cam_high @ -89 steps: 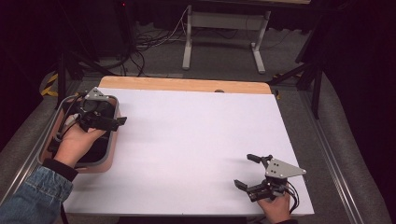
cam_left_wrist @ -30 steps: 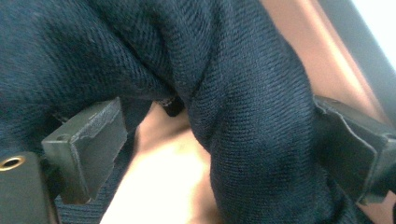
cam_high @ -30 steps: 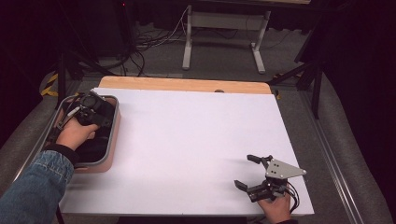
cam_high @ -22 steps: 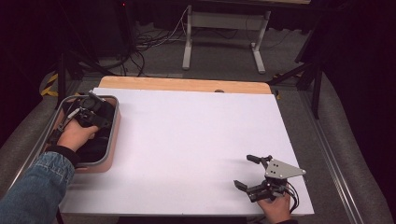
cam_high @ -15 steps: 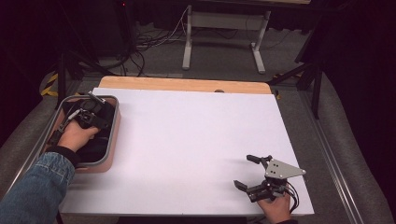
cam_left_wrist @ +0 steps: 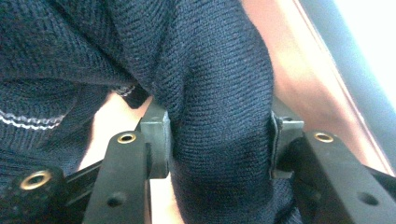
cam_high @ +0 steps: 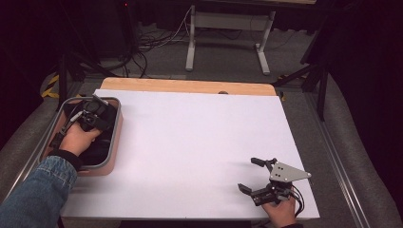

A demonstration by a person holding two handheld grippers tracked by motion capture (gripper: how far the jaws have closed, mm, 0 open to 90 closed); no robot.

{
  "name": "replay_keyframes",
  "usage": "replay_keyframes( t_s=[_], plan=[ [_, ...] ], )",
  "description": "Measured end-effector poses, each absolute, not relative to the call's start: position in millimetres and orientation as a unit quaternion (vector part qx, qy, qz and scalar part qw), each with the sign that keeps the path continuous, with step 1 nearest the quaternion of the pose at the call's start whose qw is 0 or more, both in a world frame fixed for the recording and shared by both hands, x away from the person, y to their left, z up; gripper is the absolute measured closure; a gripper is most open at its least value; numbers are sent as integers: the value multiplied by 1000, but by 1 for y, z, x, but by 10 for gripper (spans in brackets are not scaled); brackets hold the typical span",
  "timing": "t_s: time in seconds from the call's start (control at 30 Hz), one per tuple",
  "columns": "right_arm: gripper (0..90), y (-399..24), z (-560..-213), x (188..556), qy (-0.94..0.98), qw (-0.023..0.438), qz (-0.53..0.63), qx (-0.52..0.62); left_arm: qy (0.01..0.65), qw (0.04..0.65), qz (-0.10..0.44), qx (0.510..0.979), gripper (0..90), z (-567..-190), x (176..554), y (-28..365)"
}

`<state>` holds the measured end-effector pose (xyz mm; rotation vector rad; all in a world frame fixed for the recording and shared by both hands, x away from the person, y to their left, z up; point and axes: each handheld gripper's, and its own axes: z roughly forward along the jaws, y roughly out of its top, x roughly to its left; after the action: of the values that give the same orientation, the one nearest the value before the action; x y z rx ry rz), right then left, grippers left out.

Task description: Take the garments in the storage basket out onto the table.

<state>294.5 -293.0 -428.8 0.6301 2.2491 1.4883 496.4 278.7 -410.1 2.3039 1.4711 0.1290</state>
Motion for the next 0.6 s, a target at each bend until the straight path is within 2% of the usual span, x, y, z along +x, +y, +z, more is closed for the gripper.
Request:
replay_keyframes(
  t_s=[0.3,0.6],
  plan=[
    [33,-292,-429,295,799,185,527,222,520,212,61,825,561,-399,490,282],
    [33,-292,-429,294,798,185,528,222,520,258,81,810,565,-380,479,290]
  ],
)
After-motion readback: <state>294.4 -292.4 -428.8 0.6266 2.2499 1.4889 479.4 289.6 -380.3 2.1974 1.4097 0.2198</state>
